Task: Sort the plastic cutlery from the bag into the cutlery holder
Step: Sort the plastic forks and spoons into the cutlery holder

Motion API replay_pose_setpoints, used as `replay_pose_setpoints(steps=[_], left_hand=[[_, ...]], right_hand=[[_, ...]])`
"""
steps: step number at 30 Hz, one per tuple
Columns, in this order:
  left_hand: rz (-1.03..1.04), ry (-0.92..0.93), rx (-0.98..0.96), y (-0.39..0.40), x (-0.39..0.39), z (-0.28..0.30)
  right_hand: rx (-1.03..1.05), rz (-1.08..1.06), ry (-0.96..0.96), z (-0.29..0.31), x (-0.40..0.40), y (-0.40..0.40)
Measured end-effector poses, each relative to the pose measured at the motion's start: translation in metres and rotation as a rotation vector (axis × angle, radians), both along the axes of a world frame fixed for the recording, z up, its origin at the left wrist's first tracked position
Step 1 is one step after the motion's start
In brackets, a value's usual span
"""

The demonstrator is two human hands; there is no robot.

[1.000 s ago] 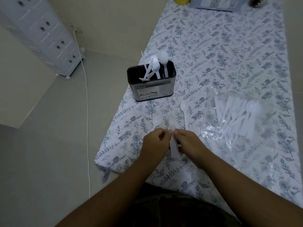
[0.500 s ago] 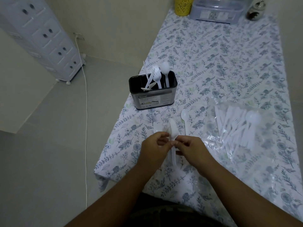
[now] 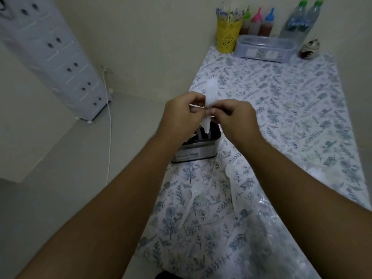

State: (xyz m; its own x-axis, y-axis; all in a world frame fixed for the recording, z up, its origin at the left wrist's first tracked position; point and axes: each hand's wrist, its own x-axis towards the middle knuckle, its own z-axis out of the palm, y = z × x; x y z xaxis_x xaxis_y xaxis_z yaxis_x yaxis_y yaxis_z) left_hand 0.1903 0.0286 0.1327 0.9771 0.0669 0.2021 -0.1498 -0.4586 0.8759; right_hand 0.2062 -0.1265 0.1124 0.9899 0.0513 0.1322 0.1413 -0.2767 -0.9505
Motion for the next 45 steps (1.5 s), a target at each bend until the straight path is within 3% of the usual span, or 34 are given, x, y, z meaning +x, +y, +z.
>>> replay_pose_setpoints(steps=[6, 9, 13, 18, 21, 27, 32, 34, 40, 45], left_hand=[[0.061, 0.024, 0.077, 0.008, 0.012, -0.043], [0.091, 0.047, 0.203, 0.009, 0.013, -0.054], [0.122, 0.163, 0.466, 0.005, 0.018, -0.059], [0.156, 0.317, 0.504, 0.002, 0.024, -0.056], [0.203, 0.269, 0.502, 0.005, 0.021, -0.052], [0.231, -0.036, 0.371, 0.002, -0.011, -0.037], [0.221, -0.097, 0.282, -0.005, -0.057, -0.049], [0.208, 0.008, 0.270, -0.006, -0.078, -0.070], [0.167, 0.613, 0.362, -0.008, -0.137, -0.163], [0.177, 0.664, 0.375, -0.012, -0.159, -0.182]], right_hand=[[-0.091, -0.025, 0.028, -0.033, 0.010, 0.013], [-0.132, -0.014, 0.071, -0.046, 0.010, 0.017], [-0.398, 0.058, 0.063, -0.057, 0.012, 0.017], [-0.528, 0.003, 0.065, -0.060, 0.015, 0.016], [-0.522, -0.031, 0.052, -0.056, 0.014, 0.011], [-0.432, -0.053, 0.069, -0.045, -0.001, 0.003], [-0.401, -0.068, 0.120, -0.057, -0.026, -0.009], [-0.440, -0.041, 0.170, -0.073, -0.043, -0.017], [-0.557, -0.070, 0.371, -0.143, -0.088, -0.055], [-0.475, -0.111, 0.509, -0.162, -0.114, -0.062]])
